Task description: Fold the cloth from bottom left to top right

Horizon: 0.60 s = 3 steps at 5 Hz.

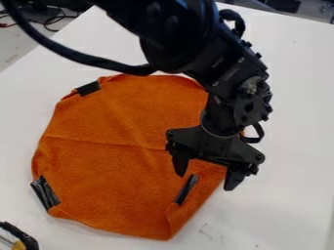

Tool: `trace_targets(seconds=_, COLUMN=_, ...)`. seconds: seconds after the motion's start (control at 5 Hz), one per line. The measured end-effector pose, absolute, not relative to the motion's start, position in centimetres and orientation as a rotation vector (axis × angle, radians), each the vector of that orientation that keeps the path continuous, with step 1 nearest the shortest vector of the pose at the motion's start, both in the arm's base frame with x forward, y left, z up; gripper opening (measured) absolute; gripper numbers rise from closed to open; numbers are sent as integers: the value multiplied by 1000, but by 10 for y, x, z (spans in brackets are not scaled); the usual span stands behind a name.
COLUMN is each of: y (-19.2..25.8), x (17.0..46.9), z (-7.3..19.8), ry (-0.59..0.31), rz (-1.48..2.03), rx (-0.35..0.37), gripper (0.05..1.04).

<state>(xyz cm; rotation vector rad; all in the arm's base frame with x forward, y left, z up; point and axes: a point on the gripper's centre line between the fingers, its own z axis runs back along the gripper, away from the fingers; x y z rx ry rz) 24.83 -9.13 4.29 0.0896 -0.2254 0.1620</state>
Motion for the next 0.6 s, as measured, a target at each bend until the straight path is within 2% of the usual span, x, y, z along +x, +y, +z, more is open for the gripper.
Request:
trace_targets(seconds=0.2, y=-88, x=243, z=36, ry=-198, rz=163, rx=101, gripper=999)
trace_targets(seconds=0.6, y=-11, x=216, z=63, ry=-231, rz=313, rx=103, gripper=999)
